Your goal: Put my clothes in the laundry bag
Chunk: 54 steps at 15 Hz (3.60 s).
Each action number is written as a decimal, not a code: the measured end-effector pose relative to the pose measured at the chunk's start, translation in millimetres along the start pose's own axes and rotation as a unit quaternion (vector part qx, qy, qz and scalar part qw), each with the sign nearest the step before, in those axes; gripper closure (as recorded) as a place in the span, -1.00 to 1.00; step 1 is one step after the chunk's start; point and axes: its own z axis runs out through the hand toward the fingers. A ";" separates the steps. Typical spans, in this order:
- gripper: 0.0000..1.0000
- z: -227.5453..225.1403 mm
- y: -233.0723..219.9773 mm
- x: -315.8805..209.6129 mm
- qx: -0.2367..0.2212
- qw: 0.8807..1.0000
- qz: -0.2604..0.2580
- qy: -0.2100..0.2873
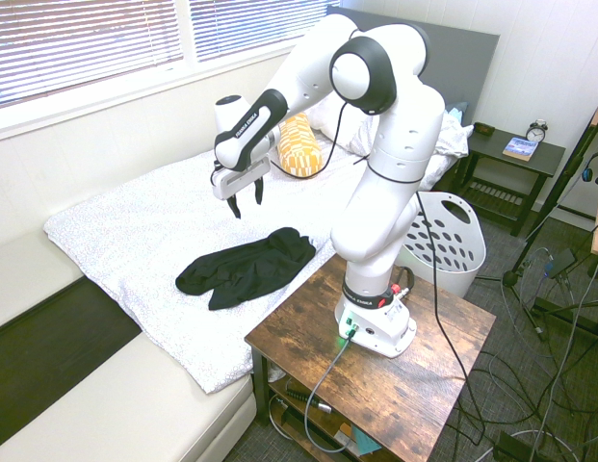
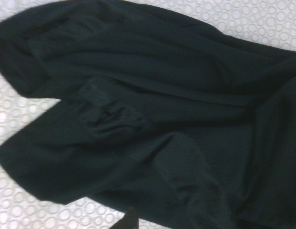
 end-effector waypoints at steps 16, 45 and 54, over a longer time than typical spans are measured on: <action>-1.00 219.3 58.0 123.3 -0.062 0.994 0.083 -0.046; 1.00 277.4 68.1 116.1 -0.037 0.986 0.126 -0.100; 1.00 271.0 76.6 115.6 -0.036 0.985 0.130 -0.112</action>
